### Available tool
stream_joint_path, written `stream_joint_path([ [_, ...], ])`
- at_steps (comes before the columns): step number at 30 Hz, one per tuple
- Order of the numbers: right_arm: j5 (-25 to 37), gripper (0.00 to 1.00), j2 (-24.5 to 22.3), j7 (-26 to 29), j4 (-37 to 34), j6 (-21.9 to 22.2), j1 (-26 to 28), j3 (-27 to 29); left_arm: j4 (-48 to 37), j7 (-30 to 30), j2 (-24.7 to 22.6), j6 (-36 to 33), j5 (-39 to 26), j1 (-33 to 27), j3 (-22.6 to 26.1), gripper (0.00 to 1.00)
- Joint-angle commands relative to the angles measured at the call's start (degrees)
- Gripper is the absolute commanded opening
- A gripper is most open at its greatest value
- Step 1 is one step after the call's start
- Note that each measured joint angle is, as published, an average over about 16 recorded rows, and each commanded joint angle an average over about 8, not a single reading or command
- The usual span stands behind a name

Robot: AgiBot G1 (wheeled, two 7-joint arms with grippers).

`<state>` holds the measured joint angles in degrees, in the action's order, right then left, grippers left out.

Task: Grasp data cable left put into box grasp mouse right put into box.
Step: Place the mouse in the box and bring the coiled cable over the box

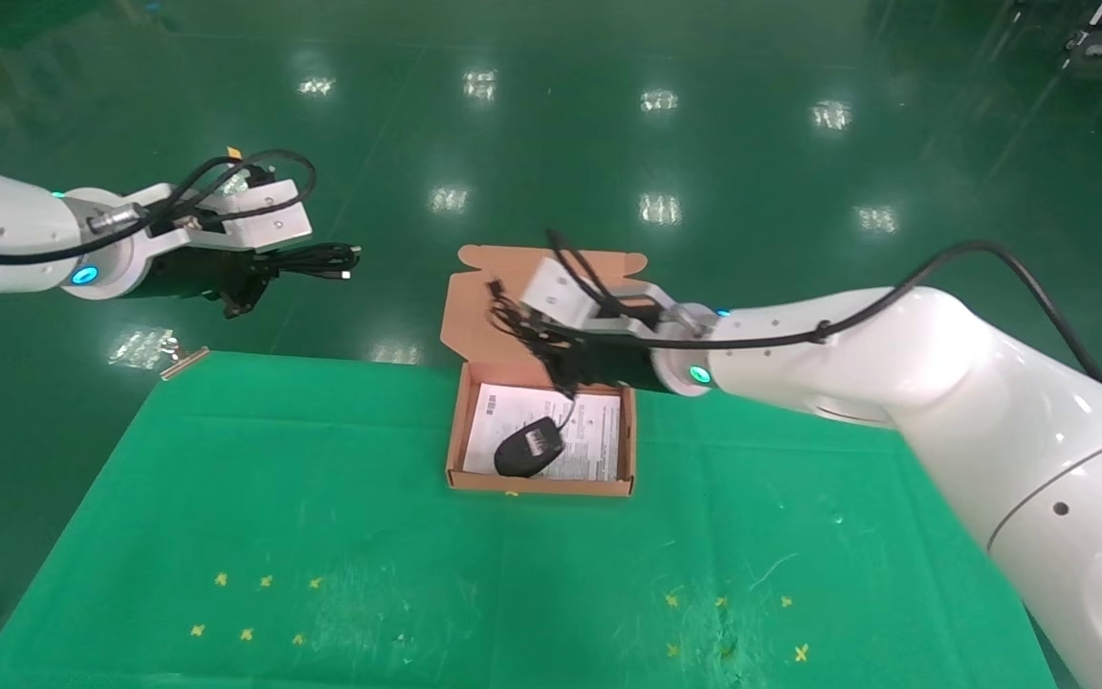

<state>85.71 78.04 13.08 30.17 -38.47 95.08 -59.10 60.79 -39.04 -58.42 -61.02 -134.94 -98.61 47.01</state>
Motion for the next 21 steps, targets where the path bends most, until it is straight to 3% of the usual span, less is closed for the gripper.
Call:
stream_joint_path([
  [1,-0.7,0.0,0.0,-0.1,-1.9,0.4,-0.2,-0.5,0.0,0.0,0.0,0.0,0.0,0.0,0.0,0.0],
  [10,-3.9,0.0,0.5,1.3,-1.7,1.0,-0.8,-4.9,0.1,-0.1,0.0,0.0,0.0,0.0,0.0,0.0],
  [11,-4.1,0.04,0.5,1.6,-1.6,1.1,-0.9,-5.3,0.1,-0.1,0.0,0.0,0.0,0.0,0.0,0.0],
  [18,-5.1,0.91,0.5,2.9,-1.5,1.8,-1.0,-7.8,0.1,-0.1,0.0,-0.1,-0.1,0.0,0.0,0.0],
  [19,-5.2,1.0,0.5,2.9,-1.4,1.9,-1.0,-7.9,0.1,-0.1,0.0,-0.1,-0.1,0.1,0.0,0.0],
  [21,-5.3,1.0,0.2,2.9,-1.1,1.9,-1.0,-7.9,0.1,-0.1,0.0,-0.1,-0.1,0.1,0.0,0.0],
])
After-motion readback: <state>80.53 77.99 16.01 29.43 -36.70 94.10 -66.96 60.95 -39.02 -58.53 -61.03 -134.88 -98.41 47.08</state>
